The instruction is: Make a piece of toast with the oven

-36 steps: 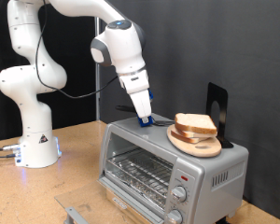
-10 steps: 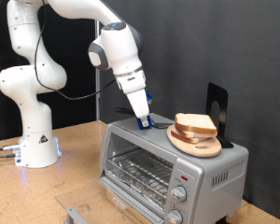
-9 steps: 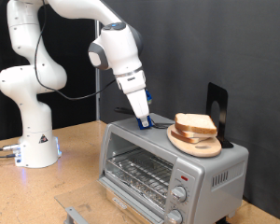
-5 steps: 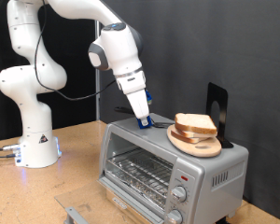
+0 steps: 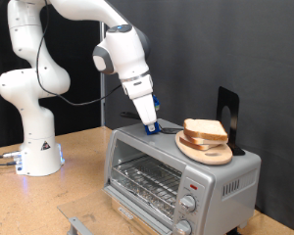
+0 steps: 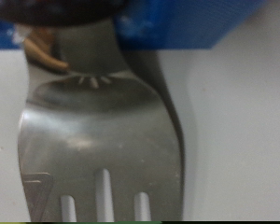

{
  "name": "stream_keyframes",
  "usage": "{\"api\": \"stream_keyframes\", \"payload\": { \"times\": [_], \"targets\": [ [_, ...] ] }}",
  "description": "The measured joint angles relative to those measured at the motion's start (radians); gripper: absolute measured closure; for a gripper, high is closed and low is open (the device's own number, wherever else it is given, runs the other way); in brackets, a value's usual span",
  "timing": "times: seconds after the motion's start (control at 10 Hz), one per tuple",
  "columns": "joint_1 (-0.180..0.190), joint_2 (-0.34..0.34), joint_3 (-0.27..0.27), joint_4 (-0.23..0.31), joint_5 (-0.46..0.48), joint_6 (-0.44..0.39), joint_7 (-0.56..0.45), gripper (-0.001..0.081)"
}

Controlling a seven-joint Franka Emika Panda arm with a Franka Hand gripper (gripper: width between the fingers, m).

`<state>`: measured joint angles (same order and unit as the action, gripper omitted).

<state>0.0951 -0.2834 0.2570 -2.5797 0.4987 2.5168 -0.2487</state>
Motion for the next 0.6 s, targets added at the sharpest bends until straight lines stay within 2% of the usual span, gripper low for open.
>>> {"api": "stream_keyframes", "payload": {
  "times": [0.2, 0.4, 0.5, 0.6],
  "targets": [
    [0.002, -0.01, -0.004, 0.005, 0.056, -0.019, -0.026, 0.0417],
    [0.002, -0.053, -0.016, 0.017, 0.084, -0.09, -0.048, 0.0417],
    [0.002, -0.079, -0.023, 0.025, 0.084, -0.142, -0.048, 0.0416],
    [-0.004, -0.103, -0.028, 0.043, 0.06, -0.238, -0.033, 0.0416]
  ]
}}
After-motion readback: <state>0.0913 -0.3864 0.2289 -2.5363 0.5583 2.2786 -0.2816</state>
